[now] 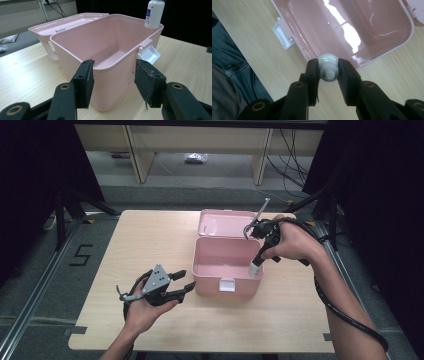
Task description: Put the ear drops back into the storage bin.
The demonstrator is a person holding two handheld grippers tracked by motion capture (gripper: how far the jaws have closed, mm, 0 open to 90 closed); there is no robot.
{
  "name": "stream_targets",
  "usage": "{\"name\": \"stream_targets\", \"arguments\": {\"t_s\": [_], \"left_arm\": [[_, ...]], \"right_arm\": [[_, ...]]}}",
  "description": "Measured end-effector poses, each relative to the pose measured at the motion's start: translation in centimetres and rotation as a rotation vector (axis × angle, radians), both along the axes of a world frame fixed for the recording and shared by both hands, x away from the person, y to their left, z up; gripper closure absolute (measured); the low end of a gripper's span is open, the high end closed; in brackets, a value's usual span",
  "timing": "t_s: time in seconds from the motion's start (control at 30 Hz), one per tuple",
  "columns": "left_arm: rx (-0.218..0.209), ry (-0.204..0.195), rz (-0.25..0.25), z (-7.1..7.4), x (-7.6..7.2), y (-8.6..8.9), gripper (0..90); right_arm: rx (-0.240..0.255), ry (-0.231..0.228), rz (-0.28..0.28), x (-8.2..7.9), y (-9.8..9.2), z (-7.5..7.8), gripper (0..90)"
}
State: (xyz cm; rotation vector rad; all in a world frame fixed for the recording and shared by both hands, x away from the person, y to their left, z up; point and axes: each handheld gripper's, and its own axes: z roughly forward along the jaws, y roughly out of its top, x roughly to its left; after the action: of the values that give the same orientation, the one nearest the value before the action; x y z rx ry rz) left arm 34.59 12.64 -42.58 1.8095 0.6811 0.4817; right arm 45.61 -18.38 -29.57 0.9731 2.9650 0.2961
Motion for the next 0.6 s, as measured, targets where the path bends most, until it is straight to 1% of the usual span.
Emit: {"name": "stream_targets", "arguments": {"t_s": [0.03,0.1,0.17,0.2,0.23,0.27,0.3,0.33,0.4,0.43,0.47,0.53,0.6], "left_arm": [[0.003,0.002,-0.002,0.0,0.0,0.0,48.5],[0.001,0.001,-0.002,0.0,0.0,0.0,48.6],[0.001,0.0,-0.002,0.0,0.0,0.0,48.5],[0.0,0.0,-0.003,0.0,0.0,-0.1,48.5],[0.0,-0.001,-0.003,0.0,0.0,-0.1,48.5],[-0.005,-0.003,-0.005,-0.1,0.0,-0.1,48.5],[-0.01,-0.005,-0.008,-0.2,0.1,-0.1,48.5],[-0.009,-0.004,-0.007,-0.2,0.1,-0.1,48.6],[-0.006,-0.002,-0.003,-0.1,0.0,-0.1,48.6],[-0.006,-0.003,-0.003,-0.1,0.0,-0.1,48.5],[-0.006,-0.003,-0.003,-0.1,0.0,-0.1,48.5],[-0.005,-0.002,-0.003,-0.1,0.0,-0.1,48.5],[-0.009,-0.004,-0.006,-0.2,0.1,-0.1,48.5]], "right_arm": [[0.002,-0.01,0.016,0.1,0.0,-0.1,71.6],[0.0,-0.013,0.024,0.3,0.1,-0.2,71.6],[-0.012,0.001,0.008,0.2,0.2,-0.3,71.6],[-0.007,-0.012,0.014,0.3,0.2,-0.4,71.6],[-0.005,-0.013,0.024,0.4,0.2,-0.5,71.5],[-0.008,-0.007,0.007,0.3,0.3,-0.5,71.6],[-0.011,-0.006,0.004,0.3,0.4,-0.6,71.6],[-0.014,-0.006,0.029,0.4,0.3,-0.7,71.6],[-0.01,-0.001,0.008,0.4,0.4,-0.9,71.6],[-0.021,0.004,-0.014,0.3,0.6,-0.9,71.6],[-0.017,-0.003,0.007,0.4,0.5,-1.1,71.6],[-0.028,0.009,0.012,0.6,0.6,-1.1,71.6],[-0.02,0.004,0.017,0.6,0.7,-1.4,71.6]]}}
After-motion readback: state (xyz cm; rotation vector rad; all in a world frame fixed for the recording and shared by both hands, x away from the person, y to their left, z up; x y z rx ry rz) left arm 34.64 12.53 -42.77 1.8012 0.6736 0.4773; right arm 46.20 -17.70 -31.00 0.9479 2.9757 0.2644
